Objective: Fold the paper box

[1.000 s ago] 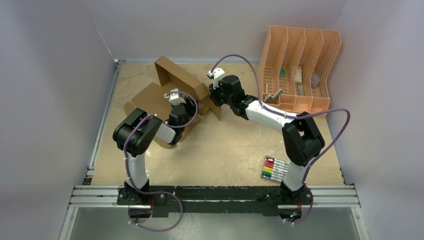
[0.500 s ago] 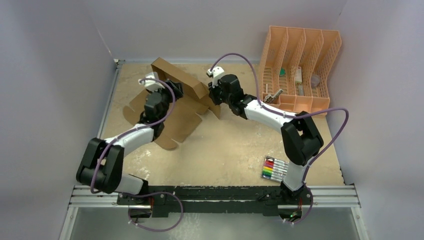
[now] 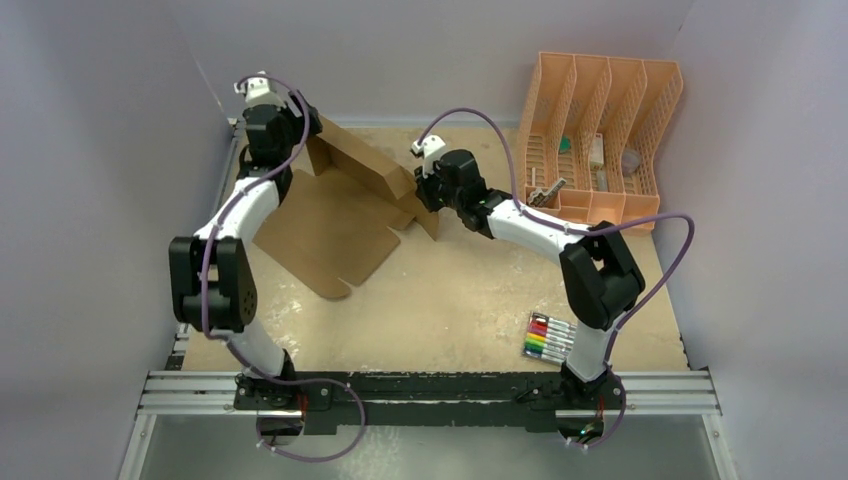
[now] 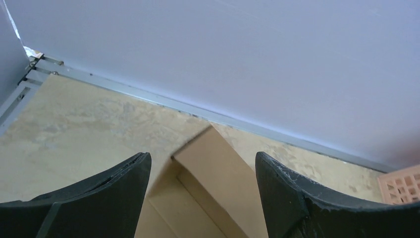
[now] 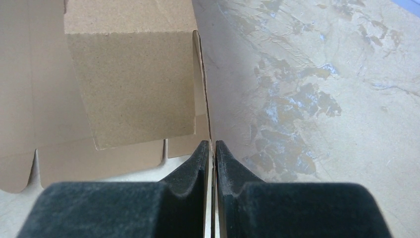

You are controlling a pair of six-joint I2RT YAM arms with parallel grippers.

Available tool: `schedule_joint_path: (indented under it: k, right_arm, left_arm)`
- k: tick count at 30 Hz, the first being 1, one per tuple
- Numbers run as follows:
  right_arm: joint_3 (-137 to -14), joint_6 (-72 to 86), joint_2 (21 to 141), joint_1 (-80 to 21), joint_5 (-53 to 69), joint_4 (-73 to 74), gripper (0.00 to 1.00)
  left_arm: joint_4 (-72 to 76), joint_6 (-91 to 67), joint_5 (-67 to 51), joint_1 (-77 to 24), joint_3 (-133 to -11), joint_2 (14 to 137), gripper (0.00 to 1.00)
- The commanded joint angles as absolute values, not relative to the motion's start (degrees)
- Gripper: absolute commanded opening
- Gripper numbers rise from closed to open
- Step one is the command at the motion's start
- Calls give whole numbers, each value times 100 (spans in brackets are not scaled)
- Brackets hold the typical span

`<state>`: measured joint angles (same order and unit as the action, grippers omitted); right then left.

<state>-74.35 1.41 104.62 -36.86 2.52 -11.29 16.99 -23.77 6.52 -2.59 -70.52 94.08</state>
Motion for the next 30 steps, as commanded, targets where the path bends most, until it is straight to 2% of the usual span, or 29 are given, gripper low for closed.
schedule_joint_path:
  k: [1, 7, 12, 23, 30]
  right_arm:
    - [-7584, -53, 10400, -3724, 560, -1237, 11]
    - [-7599, -280, 10389, -3720, 632, -1191, 11]
    - [-7628, -192, 10414, -3705, 536, -1216, 10]
    - [-8445, 468, 10797, -3523, 49, -987, 8]
    - [-8639, 561, 10916, -3304, 17, -971, 8]
  left_arm:
    - [1408, -2319, -204, 150, -8073, 10182, 77]
    - [700, -2014, -969, 313, -9158, 11187, 77]
    - [317, -1981, -1710, 317, -9320, 11480, 74]
    - [201, -3289, -2288, 295, -7803, 10247, 70]
    - [-483, -3260, -2224, 53, -7280, 9451, 70]
